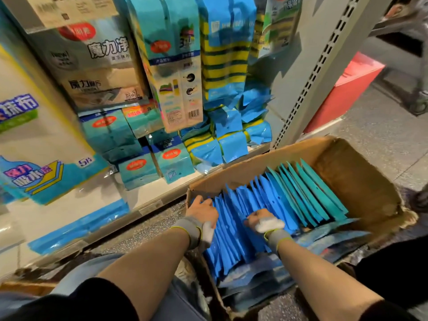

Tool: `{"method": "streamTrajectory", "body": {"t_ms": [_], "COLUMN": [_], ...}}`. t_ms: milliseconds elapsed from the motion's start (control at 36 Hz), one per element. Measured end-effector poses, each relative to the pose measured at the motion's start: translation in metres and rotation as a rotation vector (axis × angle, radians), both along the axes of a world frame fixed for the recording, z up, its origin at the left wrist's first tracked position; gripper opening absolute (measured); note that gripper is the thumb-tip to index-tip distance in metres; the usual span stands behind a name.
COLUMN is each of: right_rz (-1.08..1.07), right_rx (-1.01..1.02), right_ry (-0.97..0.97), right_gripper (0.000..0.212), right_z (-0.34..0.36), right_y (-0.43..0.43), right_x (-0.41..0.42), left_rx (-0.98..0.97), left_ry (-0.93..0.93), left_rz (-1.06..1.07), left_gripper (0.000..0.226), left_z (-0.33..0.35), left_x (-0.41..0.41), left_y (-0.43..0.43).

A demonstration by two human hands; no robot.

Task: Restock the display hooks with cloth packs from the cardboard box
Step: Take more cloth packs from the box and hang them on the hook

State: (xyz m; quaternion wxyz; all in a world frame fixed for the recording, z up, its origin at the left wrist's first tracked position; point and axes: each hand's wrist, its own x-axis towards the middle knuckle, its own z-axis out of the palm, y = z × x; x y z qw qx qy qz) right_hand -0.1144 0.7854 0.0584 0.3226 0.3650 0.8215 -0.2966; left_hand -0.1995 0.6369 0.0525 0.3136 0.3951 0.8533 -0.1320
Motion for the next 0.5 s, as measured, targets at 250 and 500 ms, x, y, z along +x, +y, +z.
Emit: {"method": "streamTrajectory", "body": {"t_ms": [250,500], "right_rz": [0.063,0.083], "right_rx": [0.058,0.164], "right_ry": [-0.037,-0.055], "right_gripper": [0.043,0.040], "right_z": [0.007,0.035], "right_y": [0.007,0.003], "right_x": [-0.002,-0.007], "left_rx": [0.089,0.162], "left_ry": [-0.067,-0.074], "left_rz": [-0.032,0.043], "left_gripper": [0.041,0.023], "left_z": [0.005,0.041], "left_x": [-0.005,-0.010], "left_y": [0.002,-0.001]}}
